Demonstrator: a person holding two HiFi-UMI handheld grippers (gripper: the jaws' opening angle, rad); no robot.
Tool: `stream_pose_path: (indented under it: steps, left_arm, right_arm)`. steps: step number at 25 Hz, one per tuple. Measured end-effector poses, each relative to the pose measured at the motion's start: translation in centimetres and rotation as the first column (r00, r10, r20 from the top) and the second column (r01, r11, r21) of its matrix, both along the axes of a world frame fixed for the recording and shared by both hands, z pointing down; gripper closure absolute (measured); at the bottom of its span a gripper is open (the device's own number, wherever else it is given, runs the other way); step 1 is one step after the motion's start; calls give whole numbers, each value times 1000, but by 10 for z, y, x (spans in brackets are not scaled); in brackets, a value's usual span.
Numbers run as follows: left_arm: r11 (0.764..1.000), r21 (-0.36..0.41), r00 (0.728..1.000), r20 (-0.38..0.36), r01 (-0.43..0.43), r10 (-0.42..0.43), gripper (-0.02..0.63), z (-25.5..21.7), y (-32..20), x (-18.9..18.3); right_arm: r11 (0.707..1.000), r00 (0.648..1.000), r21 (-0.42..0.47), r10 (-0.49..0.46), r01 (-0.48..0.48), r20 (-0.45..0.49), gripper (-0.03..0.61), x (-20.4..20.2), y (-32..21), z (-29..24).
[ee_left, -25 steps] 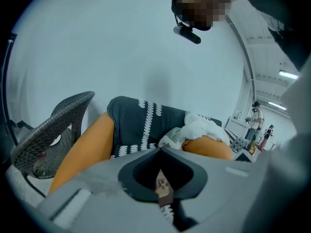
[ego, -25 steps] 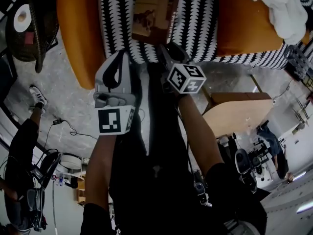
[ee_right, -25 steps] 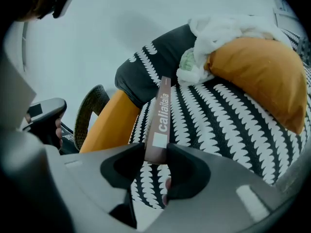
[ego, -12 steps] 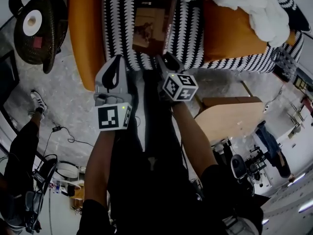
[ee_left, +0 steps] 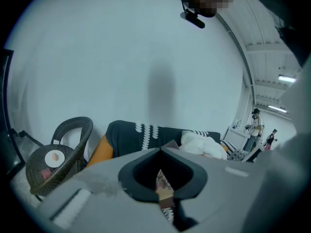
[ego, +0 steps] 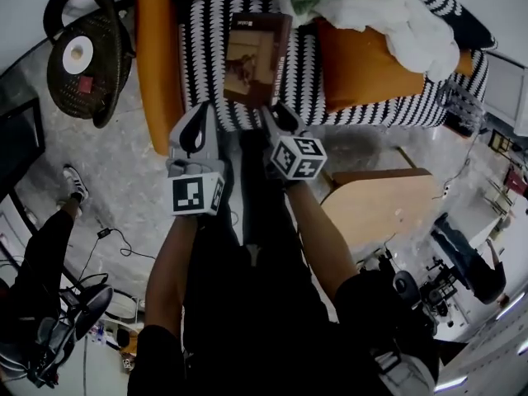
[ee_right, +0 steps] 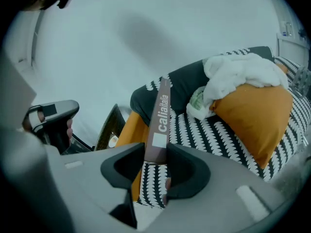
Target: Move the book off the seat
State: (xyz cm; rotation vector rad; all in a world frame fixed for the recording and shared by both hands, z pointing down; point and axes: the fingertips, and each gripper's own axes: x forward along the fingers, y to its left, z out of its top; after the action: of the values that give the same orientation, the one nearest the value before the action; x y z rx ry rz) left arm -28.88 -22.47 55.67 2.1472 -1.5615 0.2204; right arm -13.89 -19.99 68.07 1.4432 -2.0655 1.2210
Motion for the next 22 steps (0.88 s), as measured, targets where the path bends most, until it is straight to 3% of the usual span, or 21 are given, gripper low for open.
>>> stream_pose_path:
  steps: [13,22]
  left_arm:
    - [997,83,1000,-20,4,-2,607,-105,31,-23]
    - [988,151,999,-26,-43,47,607,-167,49,-23]
  right_arm:
    - [991,1000,136,-2,5,-22,423,-16,13,-121]
    - [973,999,229,40,-32,-29,423,-16,22,-196]
